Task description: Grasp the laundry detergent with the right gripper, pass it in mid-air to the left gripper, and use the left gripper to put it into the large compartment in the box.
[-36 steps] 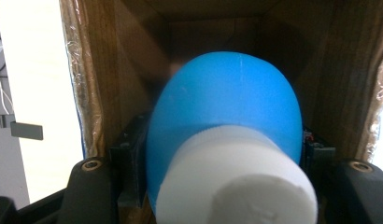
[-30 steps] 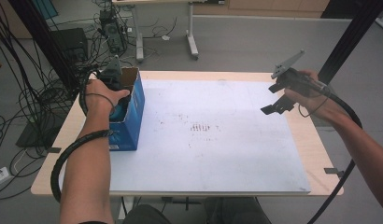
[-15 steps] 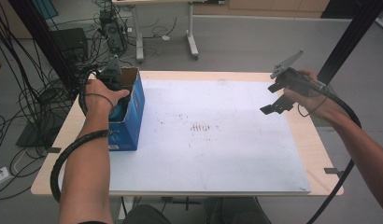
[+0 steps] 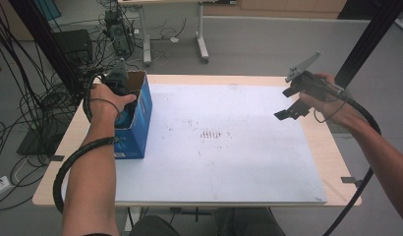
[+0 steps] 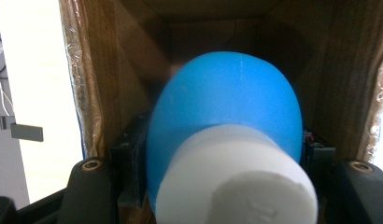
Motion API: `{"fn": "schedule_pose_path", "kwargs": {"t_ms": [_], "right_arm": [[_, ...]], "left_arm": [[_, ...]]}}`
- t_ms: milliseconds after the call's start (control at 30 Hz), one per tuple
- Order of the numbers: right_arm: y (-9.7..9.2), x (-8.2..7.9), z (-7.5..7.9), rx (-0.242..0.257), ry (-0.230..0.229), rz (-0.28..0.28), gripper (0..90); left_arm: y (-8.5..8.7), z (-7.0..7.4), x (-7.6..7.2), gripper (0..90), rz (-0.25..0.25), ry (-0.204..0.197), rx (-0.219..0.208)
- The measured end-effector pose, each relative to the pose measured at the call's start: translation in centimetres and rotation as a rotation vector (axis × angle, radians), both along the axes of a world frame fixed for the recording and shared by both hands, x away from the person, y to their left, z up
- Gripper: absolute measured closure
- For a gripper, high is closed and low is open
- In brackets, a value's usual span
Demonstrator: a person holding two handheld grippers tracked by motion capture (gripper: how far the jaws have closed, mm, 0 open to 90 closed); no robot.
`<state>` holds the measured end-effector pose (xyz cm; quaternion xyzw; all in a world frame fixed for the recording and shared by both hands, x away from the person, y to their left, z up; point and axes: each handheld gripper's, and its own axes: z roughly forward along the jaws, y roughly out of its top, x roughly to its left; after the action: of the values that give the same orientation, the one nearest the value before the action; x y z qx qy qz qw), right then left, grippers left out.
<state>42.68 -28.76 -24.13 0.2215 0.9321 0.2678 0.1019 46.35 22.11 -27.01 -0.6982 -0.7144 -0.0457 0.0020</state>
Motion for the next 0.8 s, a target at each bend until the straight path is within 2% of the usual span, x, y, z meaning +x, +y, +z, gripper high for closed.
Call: {"fn": "schedule_pose_path", "kwargs": {"t_ms": [800], "right_arm": [[0.03,0.01,0.04,0.002,0.001,0.003,5.0]], "left_arm": [[0.02,-0.01,-0.01,36.0,0.002,-0.003,0.0]]}}
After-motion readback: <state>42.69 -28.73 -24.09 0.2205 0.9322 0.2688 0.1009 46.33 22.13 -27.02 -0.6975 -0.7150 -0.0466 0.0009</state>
